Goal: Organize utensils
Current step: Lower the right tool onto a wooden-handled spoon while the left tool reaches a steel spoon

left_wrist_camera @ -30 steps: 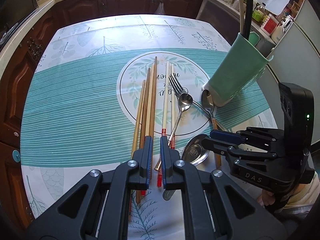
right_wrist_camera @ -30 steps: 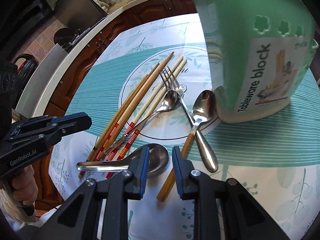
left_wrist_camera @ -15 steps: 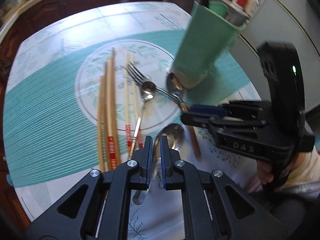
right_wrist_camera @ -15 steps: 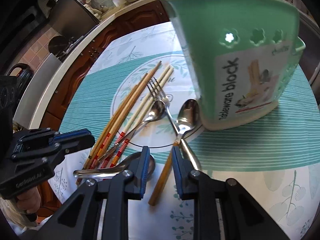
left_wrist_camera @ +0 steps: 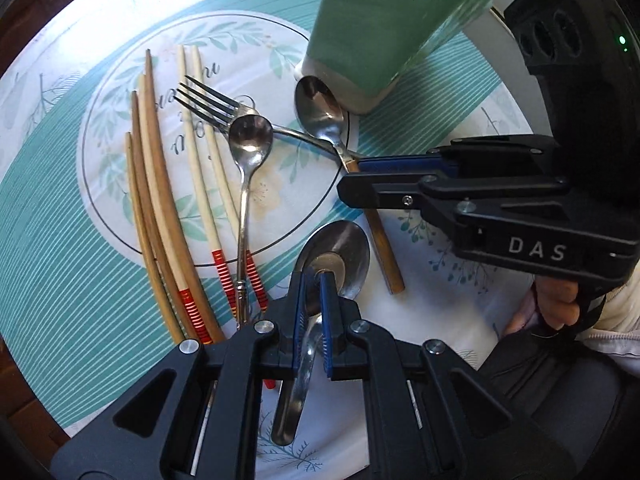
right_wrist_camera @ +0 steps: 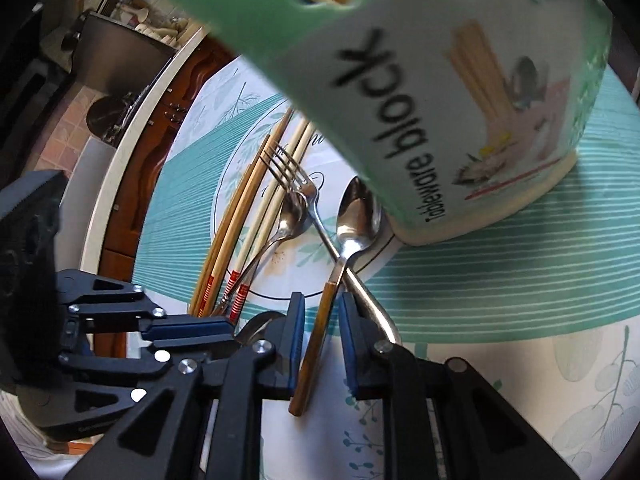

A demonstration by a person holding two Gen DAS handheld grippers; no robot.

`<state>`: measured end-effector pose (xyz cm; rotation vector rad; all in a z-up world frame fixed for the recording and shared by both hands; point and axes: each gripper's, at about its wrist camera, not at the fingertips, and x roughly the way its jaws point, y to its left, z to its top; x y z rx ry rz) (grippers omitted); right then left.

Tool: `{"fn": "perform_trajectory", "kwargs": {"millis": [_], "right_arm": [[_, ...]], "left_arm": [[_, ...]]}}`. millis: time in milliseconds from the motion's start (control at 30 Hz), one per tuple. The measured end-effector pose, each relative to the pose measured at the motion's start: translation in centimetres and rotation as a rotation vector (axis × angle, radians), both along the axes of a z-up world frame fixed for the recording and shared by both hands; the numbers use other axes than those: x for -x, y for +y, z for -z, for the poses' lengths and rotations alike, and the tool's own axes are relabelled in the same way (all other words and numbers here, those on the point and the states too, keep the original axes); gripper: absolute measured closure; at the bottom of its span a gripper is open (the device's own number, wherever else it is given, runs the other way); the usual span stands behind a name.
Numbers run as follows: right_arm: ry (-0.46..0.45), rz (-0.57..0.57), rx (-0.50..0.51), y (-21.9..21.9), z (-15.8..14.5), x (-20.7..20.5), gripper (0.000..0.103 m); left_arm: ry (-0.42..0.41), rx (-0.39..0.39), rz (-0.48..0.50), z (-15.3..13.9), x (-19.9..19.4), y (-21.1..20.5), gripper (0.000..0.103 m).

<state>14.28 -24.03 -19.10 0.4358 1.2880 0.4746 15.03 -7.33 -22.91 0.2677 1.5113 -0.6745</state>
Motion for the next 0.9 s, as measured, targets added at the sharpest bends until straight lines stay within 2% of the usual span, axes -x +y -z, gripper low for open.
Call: {"fn": "perform_trajectory", "kwargs": {"millis": [100,333,600,767,833,867,900], "right_arm": [[0.011,0.005,-0.025,-0.1,0.3,-0.1,0.088],[0.014,0.002,-0.044,-0.4,0.4,-0.4,0.088],[0.008,0.006,-0.063,-1.3,0.7,-0.3,0.09],[0.008,0.009,-0.076,-2.0,1.1,-0.2,0.091],[0.006,0.008,-0.079,-2.3,1.2,-0.1,0.092],[0.005,0.008,-0.079,-2.4,1.2,-0.1,0.092],[0.004,0.007,-0.08,-2.5,1.3,0.0,0.092]], "left_arm": [[0.019,-0.006,0.017,0.3,-0.3,-0.7,0.098],[0.001,-0.051,0.051,1.0,-1.1,-2.4,0.098],[0.011,-0.035,0.04,0.8,-2.7,-2.6,0.098],[0.028,0.002,0.092,0.7,-2.7,-2.2,0.098],[0.048,0.014,0.107,0.8,-2.8,-2.2,0.091],[0.051,0.017,0.106,0.9,-2.9,-2.2,0.08],[0.05,0.025,0.105,0.8,-2.9,-2.2,0.075]]}}
